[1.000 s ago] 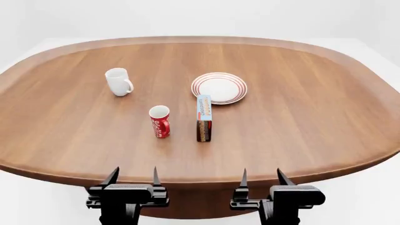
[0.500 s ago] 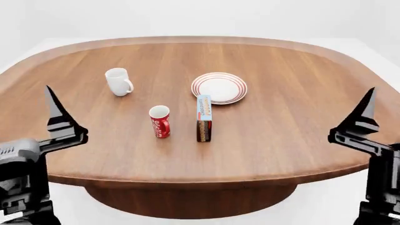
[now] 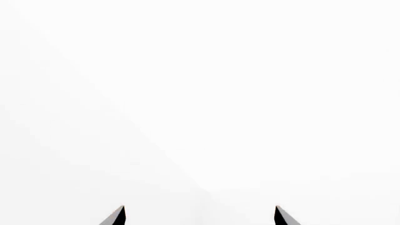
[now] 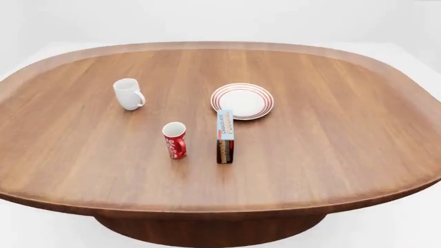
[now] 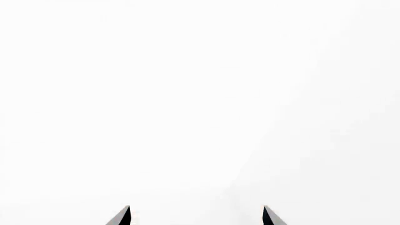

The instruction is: Pick up the white mug and put it on the plate, and put the chocolate pudding to the right of the plate.

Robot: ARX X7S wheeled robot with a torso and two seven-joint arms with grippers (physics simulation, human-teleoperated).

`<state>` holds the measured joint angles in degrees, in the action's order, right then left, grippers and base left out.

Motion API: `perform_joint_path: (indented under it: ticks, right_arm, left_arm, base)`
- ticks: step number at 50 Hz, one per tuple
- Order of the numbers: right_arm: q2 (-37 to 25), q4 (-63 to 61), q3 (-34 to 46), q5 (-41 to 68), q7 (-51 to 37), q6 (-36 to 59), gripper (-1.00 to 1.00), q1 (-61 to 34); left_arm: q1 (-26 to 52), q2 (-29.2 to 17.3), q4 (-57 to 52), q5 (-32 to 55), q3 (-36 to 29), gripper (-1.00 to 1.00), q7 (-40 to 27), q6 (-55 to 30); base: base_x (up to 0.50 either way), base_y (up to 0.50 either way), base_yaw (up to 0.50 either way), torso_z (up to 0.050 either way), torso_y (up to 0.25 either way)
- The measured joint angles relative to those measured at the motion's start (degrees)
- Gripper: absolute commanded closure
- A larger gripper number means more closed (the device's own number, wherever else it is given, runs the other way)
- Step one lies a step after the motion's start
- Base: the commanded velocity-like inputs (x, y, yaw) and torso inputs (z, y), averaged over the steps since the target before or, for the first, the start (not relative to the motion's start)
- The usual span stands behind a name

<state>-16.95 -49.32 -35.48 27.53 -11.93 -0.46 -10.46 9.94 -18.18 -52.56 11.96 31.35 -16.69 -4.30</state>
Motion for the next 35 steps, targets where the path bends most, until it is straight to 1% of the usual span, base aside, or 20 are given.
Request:
perform_joint_path:
  ticks: [15,35]
  right_arm:
    - [-0.2,-1.2,2.8,-1.0,2.9,-1.9,-1.00,1.5]
    - [-0.6,-1.2,5.9,-2.0,4.4,-2.4,-1.00,2.6]
  left_arm:
    - [-0.6,-0.3,-0.2,-0.2,1.0,-1.00,-0.2,1.5]
    - [-0.9,-0.6,0.2,-0.4,0.1,-1.00,-0.4,1.9]
  base:
    - [0.50,0.00,0.00,0.000,0.000]
    - [0.50,0.00,0.00,0.000,0.001]
